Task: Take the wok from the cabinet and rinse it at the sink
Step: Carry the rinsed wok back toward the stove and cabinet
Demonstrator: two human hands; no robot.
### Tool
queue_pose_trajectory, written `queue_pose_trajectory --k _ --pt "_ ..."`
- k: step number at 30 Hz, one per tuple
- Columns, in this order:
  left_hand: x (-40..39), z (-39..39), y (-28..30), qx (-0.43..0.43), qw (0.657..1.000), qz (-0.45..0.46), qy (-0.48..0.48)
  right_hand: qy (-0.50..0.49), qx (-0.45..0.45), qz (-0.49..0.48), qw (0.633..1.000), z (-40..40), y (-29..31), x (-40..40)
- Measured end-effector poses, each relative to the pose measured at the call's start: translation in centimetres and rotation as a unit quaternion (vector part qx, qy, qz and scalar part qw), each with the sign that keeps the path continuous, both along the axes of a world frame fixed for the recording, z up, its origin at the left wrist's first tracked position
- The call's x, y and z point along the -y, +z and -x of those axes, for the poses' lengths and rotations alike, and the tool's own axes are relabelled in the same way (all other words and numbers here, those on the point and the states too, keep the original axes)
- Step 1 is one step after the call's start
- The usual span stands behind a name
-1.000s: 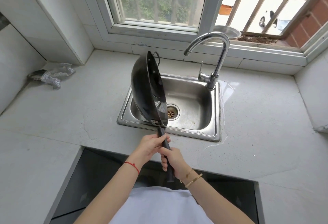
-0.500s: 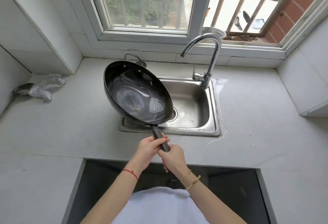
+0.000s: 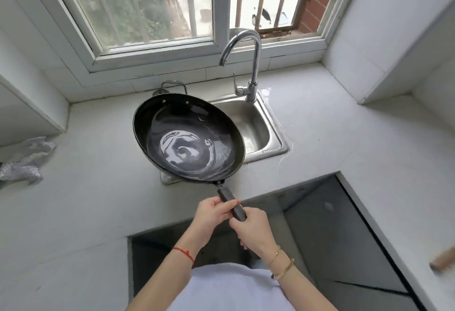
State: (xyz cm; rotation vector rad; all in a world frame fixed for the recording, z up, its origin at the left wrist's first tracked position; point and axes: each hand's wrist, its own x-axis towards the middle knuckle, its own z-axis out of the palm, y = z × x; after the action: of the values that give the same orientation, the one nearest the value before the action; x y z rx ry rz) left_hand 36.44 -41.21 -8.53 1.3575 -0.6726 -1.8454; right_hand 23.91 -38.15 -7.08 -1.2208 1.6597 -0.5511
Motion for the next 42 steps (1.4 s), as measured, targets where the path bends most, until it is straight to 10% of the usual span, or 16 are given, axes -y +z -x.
queue_pose_trajectory --k 23,42 --pt "-11.1 15.3 0.9 -0.084 0.955 0.018 -0.285 -0.329 0.086 -0.003 0.94 11.1 2.8 -18.1" --pt "-18.8 32.7 4.3 -0.082 0.813 0.053 -0.574 -0.555 0.123 0.08 0.819 21.2 4.7 -28.4"
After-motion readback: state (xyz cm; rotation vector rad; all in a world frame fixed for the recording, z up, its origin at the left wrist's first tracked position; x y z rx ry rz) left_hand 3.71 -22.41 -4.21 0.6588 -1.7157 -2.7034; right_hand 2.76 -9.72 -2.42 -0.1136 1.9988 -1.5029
